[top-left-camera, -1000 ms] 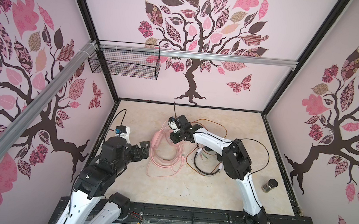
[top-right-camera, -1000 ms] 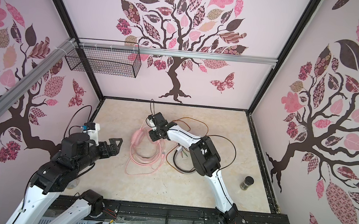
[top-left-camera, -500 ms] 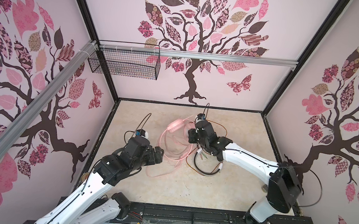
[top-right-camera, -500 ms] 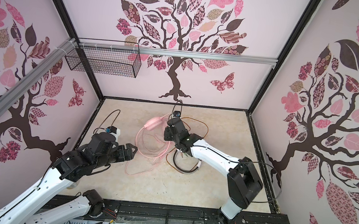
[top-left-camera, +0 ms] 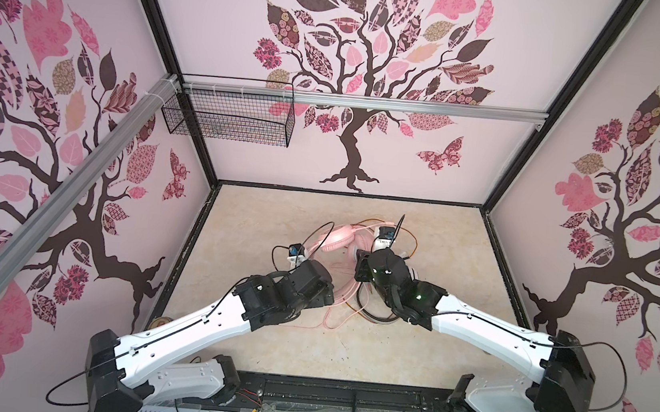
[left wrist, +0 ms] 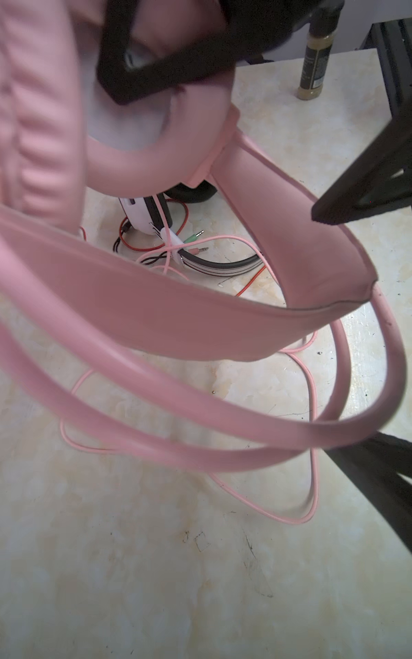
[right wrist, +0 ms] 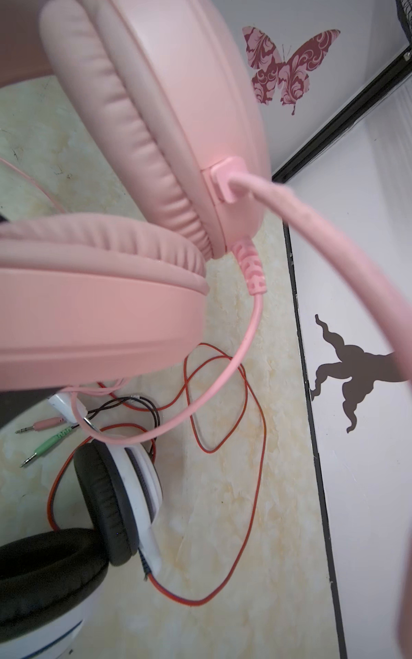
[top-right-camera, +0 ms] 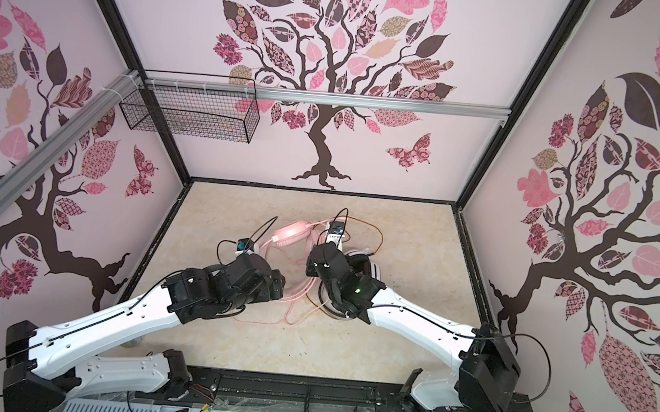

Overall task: Wrap the headphones
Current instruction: 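Grasp the pink headset with the left gripper beside the right gripper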

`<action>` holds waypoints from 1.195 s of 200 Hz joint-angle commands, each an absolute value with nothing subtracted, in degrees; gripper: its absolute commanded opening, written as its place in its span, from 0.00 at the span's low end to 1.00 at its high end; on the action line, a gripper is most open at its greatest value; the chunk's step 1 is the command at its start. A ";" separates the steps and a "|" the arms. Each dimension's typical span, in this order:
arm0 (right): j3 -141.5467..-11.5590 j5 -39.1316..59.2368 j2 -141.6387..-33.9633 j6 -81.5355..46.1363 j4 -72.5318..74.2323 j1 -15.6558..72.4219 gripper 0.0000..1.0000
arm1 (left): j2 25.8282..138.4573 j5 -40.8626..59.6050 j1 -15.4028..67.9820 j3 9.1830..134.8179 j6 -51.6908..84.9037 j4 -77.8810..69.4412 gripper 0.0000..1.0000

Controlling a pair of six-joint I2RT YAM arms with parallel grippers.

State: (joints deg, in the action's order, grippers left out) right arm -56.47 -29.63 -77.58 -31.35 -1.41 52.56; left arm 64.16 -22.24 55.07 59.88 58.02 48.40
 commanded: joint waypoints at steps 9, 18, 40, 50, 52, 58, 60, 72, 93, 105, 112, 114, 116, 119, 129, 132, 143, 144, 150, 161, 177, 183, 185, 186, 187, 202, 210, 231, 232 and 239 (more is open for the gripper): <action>-57.39 -30.84 -72.16 -34.94 1.21 53.08 0.27 | 64.27 -26.19 55.14 61.62 62.34 47.92 0.91; -57.40 -31.23 -71.45 -36.57 0.31 53.25 0.27 | 64.49 -26.22 55.17 61.35 63.71 48.11 0.91; -57.66 -33.11 -69.99 -41.70 -2.20 54.03 0.28 | 66.00 -25.19 55.12 61.73 66.71 49.22 0.91; -57.41 -34.98 -69.41 -43.05 -2.61 55.05 0.28 | 67.07 -24.39 55.12 62.36 68.23 50.08 0.91; -57.33 -36.04 -69.16 -43.30 -2.46 55.43 0.28 | 67.26 -24.22 55.15 62.59 68.56 50.38 0.91; -57.04 -38.14 -68.83 -43.38 -2.02 56.46 0.28 | 67.95 -23.76 55.20 63.10 69.69 50.99 0.90; -56.86 -39.18 -68.76 -43.41 -1.85 56.89 0.28 | 68.18 -23.58 55.20 63.21 70.09 51.22 0.91; -56.24 -44.82 -68.47 -42.68 -0.38 59.43 0.28 | 69.42 -22.91 55.20 64.35 72.99 52.92 0.90; -56.73 -49.38 -69.22 -43.85 -1.23 61.14 0.28 | 70.26 -22.93 55.20 65.56 76.88 55.38 0.89; -57.81 -51.12 -70.16 -45.21 -3.58 61.48 0.27 | 69.76 -23.87 55.20 65.57 77.73 55.62 0.88; -58.46 -52.17 -70.56 -45.88 -4.90 61.81 0.26 | 69.29 -24.56 55.20 65.57 78.14 55.80 0.88; -58.60 -52.48 -70.66 -45.94 -5.16 61.84 0.25 | 69.20 -24.77 55.20 65.57 78.20 55.89 0.88; -58.71 -52.63 -70.84 -45.96 -5.35 61.87 0.24 | 69.05 -25.02 55.20 65.57 78.33 56.07 0.88; -58.85 -52.74 -70.96 -46.01 -5.55 61.87 0.23 | 68.88 -25.38 55.20 65.57 78.46 56.25 0.87; -59.02 -52.90 -71.09 -46.34 -5.93 61.98 0.23 | 68.32 -26.28 55.17 65.61 78.80 56.89 0.86; -58.91 -52.89 -70.99 -46.32 -5.83 62.01 0.23 | 68.15 -26.55 55.15 65.63 78.81 57.01 0.85; -58.81 -53.16 -70.89 -46.62 -5.84 62.18 0.23 | 67.70 -27.20 55.15 65.66 78.90 57.45 0.84; -58.85 -53.21 -70.82 -46.64 -5.82 62.20 0.23 | 67.69 -27.22 55.13 65.66 78.91 57.51 0.84; -58.84 -53.33 -70.68 -46.67 -5.53 62.29 0.23 | 67.59 -27.46 55.21 65.82 78.84 57.71 0.84; -58.56 -53.22 -70.50 -46.26 -4.88 62.37 0.23 | 67.48 -27.68 55.17 66.06 78.77 58.14 0.83; -58.64 -53.33 -70.56 -46.00 -4.52 62.45 0.23 | 67.20 -27.94 55.20 66.05 78.53 58.14 0.77; -58.64 -53.27 -70.63 -45.88 -4.41 62.52 0.23 | 67.03 -28.12 55.17 65.98 78.42 58.03 0.75; -58.67 -53.31 -70.65 -45.84 -4.40 62.51 0.23 | 66.99 -28.15 55.17 65.98 78.47 57.97 0.75; -58.65 -53.37 -70.66 -45.81 -4.40 62.54 0.23 | 66.94 -28.22 55.18 65.99 78.43 57.99 0.75; -58.64 -53.36 -70.66 -45.80 -4.40 62.56 0.23 | 66.87 -28.26 55.19 65.95 78.42 57.95 0.74; -58.74 -53.57 -70.79 -45.68 -4.37 62.58 0.23 | 66.54 -28.56 55.21 66.08 77.97 57.68 0.67; -58.79 -53.70 -70.83 -45.62 -4.34 62.64 0.23 | 66.38 -28.74 55.20 66.22 77.84 57.72 0.65; -58.80 -53.82 -70.93 -45.61 -4.24 62.80 0.23 | 66.50 -28.83 55.20 66.62 77.14 57.49 0.56; -58.75 -53.85 -70.93 -45.61 -4.23 62.82 0.23 | 66.47 -28.83 55.20 66.62 77.11 57.44 0.56; -58.79 -53.74 -70.93 -45.59 -4.13 62.85 0.23 | 66.63 -28.84 55.20 66.66 76.63 57.08 0.49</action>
